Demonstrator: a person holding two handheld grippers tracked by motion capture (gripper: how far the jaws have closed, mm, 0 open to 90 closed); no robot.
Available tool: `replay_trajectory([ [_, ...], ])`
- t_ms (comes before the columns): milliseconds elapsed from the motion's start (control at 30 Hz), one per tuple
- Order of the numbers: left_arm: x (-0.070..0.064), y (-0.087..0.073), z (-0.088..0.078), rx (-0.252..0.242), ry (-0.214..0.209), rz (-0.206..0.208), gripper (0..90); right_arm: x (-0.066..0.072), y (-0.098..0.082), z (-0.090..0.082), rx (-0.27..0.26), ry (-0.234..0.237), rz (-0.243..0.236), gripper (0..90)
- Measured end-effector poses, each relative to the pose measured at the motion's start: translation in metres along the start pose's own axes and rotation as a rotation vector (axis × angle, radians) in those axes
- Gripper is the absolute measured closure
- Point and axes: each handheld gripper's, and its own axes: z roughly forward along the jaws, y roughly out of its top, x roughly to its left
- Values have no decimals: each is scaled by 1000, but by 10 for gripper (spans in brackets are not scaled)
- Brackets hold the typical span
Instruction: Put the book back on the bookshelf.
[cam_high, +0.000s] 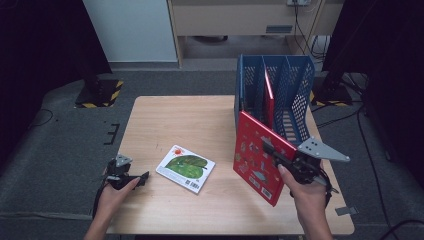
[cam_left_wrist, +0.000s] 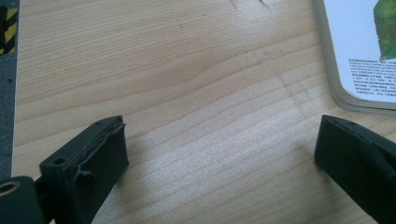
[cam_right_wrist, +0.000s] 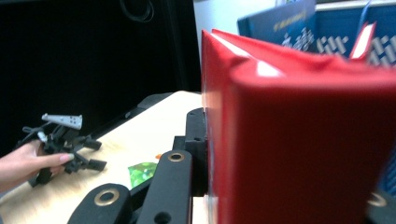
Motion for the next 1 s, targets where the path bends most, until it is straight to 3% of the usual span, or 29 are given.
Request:
replay_trajectory([
  [500, 0, 0, 0, -5, -3, 2, 14, -20, 46, -13, -31, -91, 6, 796],
  [833, -1, 0, 0, -7, -2, 2, 13, -37, 60, -10, -57, -222, -37, 796],
  [1000, -1, 0, 1, -6, -3, 3, 12, -46, 60, -11, -55, -251, -25, 796],
])
